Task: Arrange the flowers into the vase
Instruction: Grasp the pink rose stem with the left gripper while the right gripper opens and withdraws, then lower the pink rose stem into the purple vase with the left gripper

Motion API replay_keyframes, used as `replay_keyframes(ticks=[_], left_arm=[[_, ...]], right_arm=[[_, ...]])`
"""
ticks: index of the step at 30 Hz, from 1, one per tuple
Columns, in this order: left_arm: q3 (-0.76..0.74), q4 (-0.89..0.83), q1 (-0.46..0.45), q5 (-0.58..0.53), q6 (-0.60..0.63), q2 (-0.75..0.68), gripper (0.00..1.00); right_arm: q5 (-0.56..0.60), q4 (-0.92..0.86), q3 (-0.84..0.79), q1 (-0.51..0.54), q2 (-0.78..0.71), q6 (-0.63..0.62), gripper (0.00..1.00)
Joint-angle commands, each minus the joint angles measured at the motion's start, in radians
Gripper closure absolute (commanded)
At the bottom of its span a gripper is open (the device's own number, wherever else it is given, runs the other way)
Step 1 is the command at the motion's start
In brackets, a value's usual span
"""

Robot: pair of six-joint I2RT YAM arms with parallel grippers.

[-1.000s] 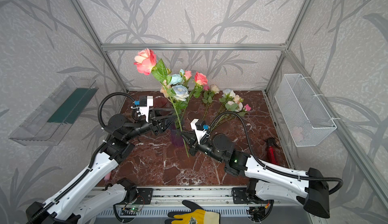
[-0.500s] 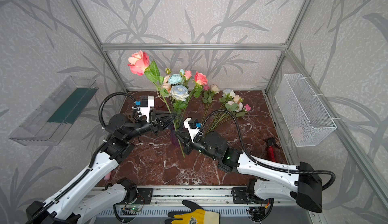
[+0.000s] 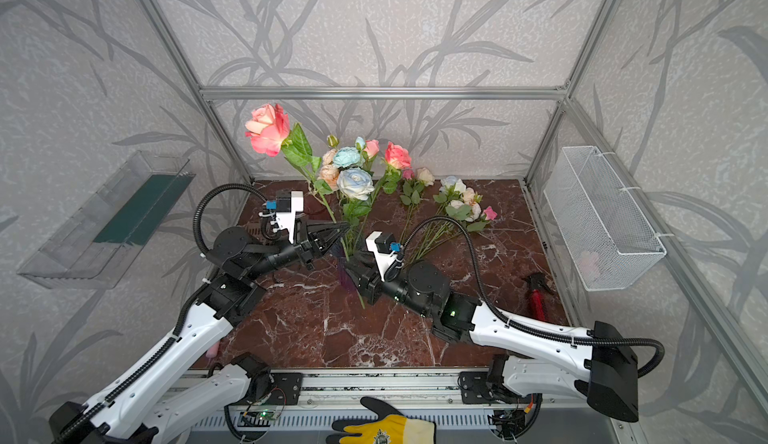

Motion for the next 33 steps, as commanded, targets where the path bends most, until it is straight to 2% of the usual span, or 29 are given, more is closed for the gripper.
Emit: replay_keyframes(ticks=[1,6,9,11,14,21,33], left_arm=[[0.080,-0.091,0.000,-0.091,0.098,-0.041,1.00],[0.255,-0.322,0.000,-0.285,0.241,-0.062,1.00],[0.368,-0.433,0.000,-0.429,0.319,-0.043,1.00],[0.403,-0.457,0.000,-0.521,0.355,-0.026,1.00],[0.384,-0.410,0.000,-0.601,0.363,-0.003,1.00],[0.298,-0.220,0.001,-0.643,0.337,0.060,1.00],[0.215,-0.137,0.002,-0.689,0.363,0.125,1.00]], right_arm=[[0.092,-0.038,-0.016,0.006,-0.099,-0.038,0.52],[0.260,-0.133,-0.089,0.001,-0.259,-0.082,0.49],[0.317,-0.174,-0.128,-0.021,-0.348,-0.075,0.49],[0.331,-0.204,-0.148,-0.045,-0.398,-0.057,0.49],[0.326,-0.233,-0.173,-0.077,-0.446,-0.021,0.49],[0.326,-0.274,-0.197,-0.116,-0.519,-0.008,0.49],[0.338,-0.319,-0.227,-0.130,-0.583,-0.012,0.49]])
